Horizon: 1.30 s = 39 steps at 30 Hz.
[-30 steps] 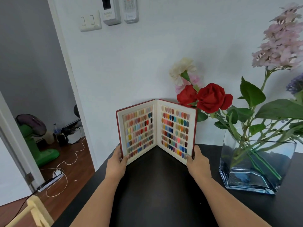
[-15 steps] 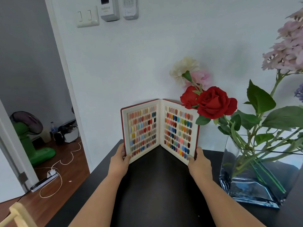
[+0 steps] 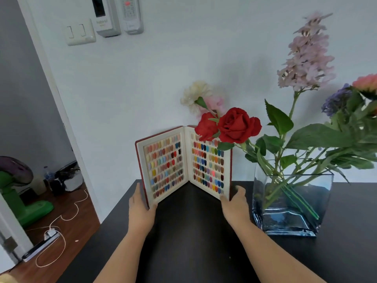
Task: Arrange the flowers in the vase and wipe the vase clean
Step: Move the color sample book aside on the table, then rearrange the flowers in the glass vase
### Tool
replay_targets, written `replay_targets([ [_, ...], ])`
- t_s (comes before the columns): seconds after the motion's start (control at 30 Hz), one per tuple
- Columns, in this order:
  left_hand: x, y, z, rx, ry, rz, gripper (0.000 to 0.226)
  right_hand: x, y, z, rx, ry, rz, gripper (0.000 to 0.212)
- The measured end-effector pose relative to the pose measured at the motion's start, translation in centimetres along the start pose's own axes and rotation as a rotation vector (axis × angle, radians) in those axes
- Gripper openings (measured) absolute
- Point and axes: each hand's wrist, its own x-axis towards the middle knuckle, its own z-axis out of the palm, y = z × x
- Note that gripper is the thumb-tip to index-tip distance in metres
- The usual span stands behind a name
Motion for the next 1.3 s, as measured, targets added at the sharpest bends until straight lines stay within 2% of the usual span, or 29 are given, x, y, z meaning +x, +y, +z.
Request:
replay_targets([
  [0.03, -0.8, 0.7, 0.0, 0.004, 0.05, 0.021, 0.079, -0.9, -0.2, -0.5, 0.038, -0.038, -0.005, 0.061],
  [0.1, -2.3, 2.6, 0.1, -0.014, 0.117, 0.101, 0.067, -2.8, -0.6, -1.8, 0.072, -0.139, -0.05, 0.052],
  [0.2, -4.5, 6.0, 0.3, -0.09, 0.011, 0.223, 0.043, -6.1, -1.8, -5.3, 0.106, -0.229, -0.187, 0.025],
  [0.27, -5.7, 8.5, 0.8, -0.12, -0.132, 0.296, 0.026, -8.2, -2.8, -8.4, 0.147, -0.173, -0.361, 0.027],
  [0.33, -6.9, 11.4, 1.5, -0.173, -0.25, 0.358, 0.017, -9.9, -4.0, -12.1, 0.201, -0.037, -0.54, 0.033],
  [0.43, -8.6, 15.6, 3.6, -0.314, -0.384, 0.331, 0.024, -10.6, -5.6, -17.1, 0.24, 0.153, -0.692, 0.031],
  [0.53, -9.6, 18.6, 6.5, -0.417, -0.49, 0.208, 0.042, -9.4, -7.4, -20.6, 0.285, 0.241, -0.66, 0.029],
  [0.6, -9.9, 20.1, 8.3, -0.453, -0.535, 0.108, 0.054, -8.0, -8.6, -22.0, 0.204, 0.234, -0.606, 0.025],
  [0.8, -9.8, 22.9, 11.5, -0.614, -0.497, 0.06, 0.07, -4.9, -12.6, -22.8, -0.269, 0.008, -0.566, 0.043],
  [0.93, -9.7, 23.2, 12.4, -0.672, -0.437, 0.076, 0.053, -3.3, -14.0, -22.2, -0.253, -0.142, -0.444, 0.056],
  [1.03, -9.6, 23.2, 12.7, -0.693, -0.383, 0.116, 0.049, -1.9, -14.1, -21.3, -0.198, -0.21, -0.397, 0.061],
  [1.2, -9.6, 24.1, 11.9, -0.52, -0.337, 0.286, 0.032, 0.3, -13.6, -20.7, -0.005, -0.155, -0.339, 0.056],
  [1.3, -8.8, 24.7, 11.5, -0.339, -0.321, 0.433, 0.014, 0.7, -13.5, -21.0, 0.001, -0.065, -0.379, 0.046],
])
